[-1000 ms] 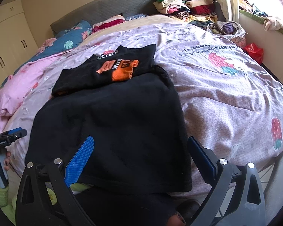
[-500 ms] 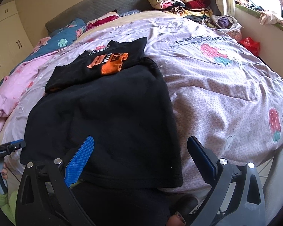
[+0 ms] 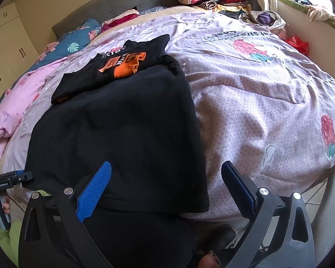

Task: Fold small clothes
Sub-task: 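Grasp the black shirt hem with both grippers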

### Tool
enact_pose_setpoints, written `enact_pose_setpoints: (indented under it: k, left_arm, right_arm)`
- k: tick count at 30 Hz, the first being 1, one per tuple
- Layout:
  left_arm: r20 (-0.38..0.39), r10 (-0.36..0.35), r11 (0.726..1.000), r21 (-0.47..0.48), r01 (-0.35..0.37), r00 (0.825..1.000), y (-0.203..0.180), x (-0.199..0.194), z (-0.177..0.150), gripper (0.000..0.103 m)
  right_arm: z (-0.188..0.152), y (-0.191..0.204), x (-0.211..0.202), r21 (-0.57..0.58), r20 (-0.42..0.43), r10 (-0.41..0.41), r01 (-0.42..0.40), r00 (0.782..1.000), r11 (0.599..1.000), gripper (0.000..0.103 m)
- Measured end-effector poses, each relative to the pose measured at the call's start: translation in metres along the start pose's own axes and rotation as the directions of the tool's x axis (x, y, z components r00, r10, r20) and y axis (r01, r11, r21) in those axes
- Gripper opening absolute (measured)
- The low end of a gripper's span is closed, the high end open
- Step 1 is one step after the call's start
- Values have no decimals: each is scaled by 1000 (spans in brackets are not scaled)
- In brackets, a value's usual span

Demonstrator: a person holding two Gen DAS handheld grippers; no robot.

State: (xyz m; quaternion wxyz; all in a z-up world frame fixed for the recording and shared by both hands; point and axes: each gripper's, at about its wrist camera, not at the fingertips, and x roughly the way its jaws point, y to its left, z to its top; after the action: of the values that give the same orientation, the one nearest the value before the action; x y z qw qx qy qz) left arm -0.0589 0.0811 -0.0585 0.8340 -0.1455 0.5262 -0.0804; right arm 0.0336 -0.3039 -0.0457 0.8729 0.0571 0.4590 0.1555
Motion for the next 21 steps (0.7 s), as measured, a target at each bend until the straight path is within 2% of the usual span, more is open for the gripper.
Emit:
enact_pose_setpoints:
  k: [2, 3, 4, 7, 14, 15, 16, 19, 21]
  left_arm:
    - [-5, 9, 1000, -3, -9, 1000, 1, 1, 0, 42]
    - [-5, 6, 1000, -6, -6, 1000, 2, 1, 1, 42]
    - [-6, 3, 1000, -7, -3, 1000, 3, 1, 0, 41]
    - [-7, 3, 1000, -5, -3, 1000, 5, 0, 0, 39]
    - [-5, -15, 1000, -22, 15, 1000, 14, 2, 0, 38]
    - [-2, -18, 1000, -23, 18, 1000, 14, 2, 0, 38]
    - [-1, -18, 1000, -22, 18, 1000, 14, 3, 0, 38]
    - [4, -6, 1000, -11, 6, 1000, 13, 4, 0, 32]
    - [8, 4, 1000, -1, -4, 1000, 11, 5, 0, 28]
  right_arm:
    - [-1, -2, 2, -1, -8, -10, 10, 1000, 1000, 97]
    - [-2, -4, 4, 1, -15, -13, 13, 1000, 1000, 89]
    - [-2, -6, 6, 4, -23, -12, 12, 1000, 1000, 75]
    - [-6, -10, 11, 13, -50, -8, 9, 999, 1000, 63]
    - [-12, -18, 28, 50, -112, -9, 15, 994, 999, 53]
    - [-12, -20, 27, 55, -106, -13, 19, 994, 998, 45]
    - [-11, -20, 25, 54, -98, -15, 20, 995, 998, 32]
    - [-12, -19, 20, 39, -85, -31, 34, 996, 999, 18]
    - [-13, -18, 17, 26, -79, -39, 41, 996, 999, 14]
